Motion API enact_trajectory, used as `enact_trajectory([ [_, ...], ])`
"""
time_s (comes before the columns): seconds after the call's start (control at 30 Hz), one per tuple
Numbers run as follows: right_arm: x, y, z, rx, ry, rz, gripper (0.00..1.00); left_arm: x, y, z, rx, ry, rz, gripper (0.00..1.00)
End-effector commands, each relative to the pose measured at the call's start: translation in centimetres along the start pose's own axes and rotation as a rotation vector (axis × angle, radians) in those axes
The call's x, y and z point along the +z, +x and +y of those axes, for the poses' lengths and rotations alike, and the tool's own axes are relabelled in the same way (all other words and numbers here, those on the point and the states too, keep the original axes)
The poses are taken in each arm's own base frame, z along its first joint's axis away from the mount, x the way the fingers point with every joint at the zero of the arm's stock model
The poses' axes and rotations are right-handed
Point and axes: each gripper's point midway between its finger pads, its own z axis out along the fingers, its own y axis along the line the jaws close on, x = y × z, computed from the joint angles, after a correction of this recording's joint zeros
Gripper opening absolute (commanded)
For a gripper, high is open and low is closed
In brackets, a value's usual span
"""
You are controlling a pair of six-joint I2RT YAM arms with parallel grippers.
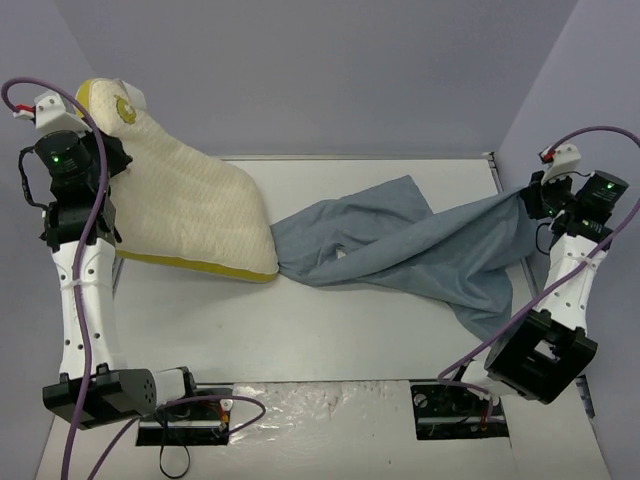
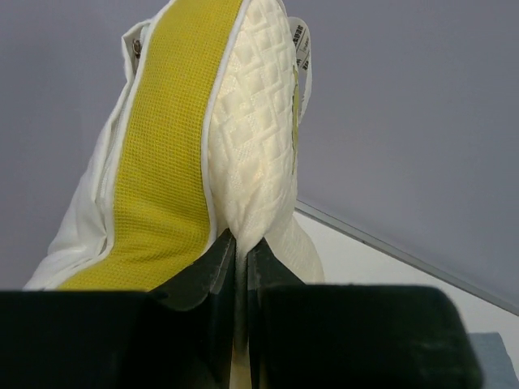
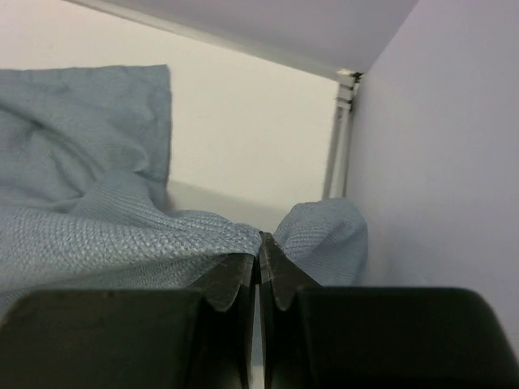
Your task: Remove the pillowcase from the pillow
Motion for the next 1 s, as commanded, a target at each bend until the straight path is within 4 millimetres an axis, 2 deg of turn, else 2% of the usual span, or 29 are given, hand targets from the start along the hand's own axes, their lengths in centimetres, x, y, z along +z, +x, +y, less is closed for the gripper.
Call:
enact_trajectory([
  [0.0,1.1,0.8,3.5,-0.031,-0.102,0.008,0.00,2.3,2.6,-3.2,-0.055,0.193,0.090,0.02],
  [0.03,1.3,1.4,4.2,-0.034,-0.116,0.028,0.00,2.7,4.1,-3.9,-0.067,0.242,0.131,0.02],
  [0.07,1.6,2.3,5.1,-0.035,-0.133,0.045,0.00,2.5,5.6,-6.1,-0.076,0.357,0.180,0.02],
  [0.1,2.0,2.3,6.4,-0.052,-0.159,0.049,0.00,3.1,7.9,-6.4,-0.076,0.374,0.242,0.02],
  [0.17,2.4,3.1,7.2,-0.059,-0.160,0.079,0.00,2.8,10.6,-7.6,-0.045,0.421,0.334,0.02],
  [0.2,2.7,3.3,7.5,-0.061,-0.165,0.089,0.00,3.2,11.6,-7.5,-0.039,0.415,0.370,0.02],
  [0.23,3.1,3.6,7.9,-0.061,-0.166,0.102,0.00,3.0,12.9,-6.9,-0.040,0.387,0.420,0.02],
  [0.27,3.4,4.1,7.9,-0.050,-0.164,0.120,0.00,3.0,13.0,-5.9,-0.035,0.329,0.418,0.02],
  [0.3,3.6,4.4,7.8,-0.046,-0.158,0.130,0.00,2.7,14.6,-4.5,-0.036,0.270,0.446,0.02],
  [0.33,3.8,4.9,7.4,-0.041,-0.142,0.147,0.00,2.3,15.2,-3.5,-0.031,0.223,0.444,0.02],
  [0.37,4.0,5.6,7.4,-0.034,-0.141,0.164,0.00,1.6,14.0,-1.6,-0.024,0.121,0.375,0.02],
  [0.4,4.1,5.9,7.2,-0.033,-0.134,0.170,0.00,1.0,16.2,0.3,-0.022,0.052,0.397,0.02],
  [0.47,4.1,6.5,6.9,-0.027,-0.122,0.184,0.00,-0.2,14.8,2.1,-0.032,-0.026,0.309,0.02],
  [0.5,4.0,6.8,6.8,-0.026,-0.120,0.189,0.00,-0.3,14.5,3.9,-0.038,-0.096,0.278,0.02],
  [0.6,3.7,6.8,6.4,-0.031,-0.109,0.185,0.00,-0.3,14.6,5.5,-0.042,-0.160,0.271,0.04],
  [0.63,3.5,6.7,6.3,-0.033,-0.106,0.182,0.00,0.2,15.6,5.7,-0.041,-0.166,0.305,0.10],
  [0.67,3.3,6.5,6.3,-0.036,-0.102,0.177,0.01,0.5,16.2,5.7,-0.043,-0.164,0.326,0.20],
  [0.7,3.2,6.4,6.5,-0.036,-0.112,0.170,0.03,0.8,16.6,5.8,-0.046,-0.171,0.343,0.41],
  [0.73,3.1,6.2,6.8,-0.039,-0.123,0.167,0.06,1.0,17.2,5.2,-0.056,-0.141,0.370,0.48],
  [0.8,2.9,6.4,8.6,-0.075,-0.203,0.180,0.14,1.3,16.8,4.9,-0.059,-0.125,0.363,0.66],
  [0.83,3.0,6.2,9.0,-0.093,-0.222,0.189,0.15,1.3,15.3,4.2,-0.062,-0.104,0.329,0.79],
  [0.87,3.0,6.3,10.4,-0.115,-0.266,0.215,0.15,1.2,14.2,3.6,-0.057,-0.079,0.308,0.81],
  [0.93,3.2,5.4,10.7,-0.147,-0.265,0.220,0.16,0.4,11.8,1.5,-0.045,0.020,0.263,0.91],
  [0.97,3.2,4.7,10.8,-0.157,-0.257,0.215,0.17,0.0,9.9,0.3,-0.044,0.058,0.227,0.94],
])
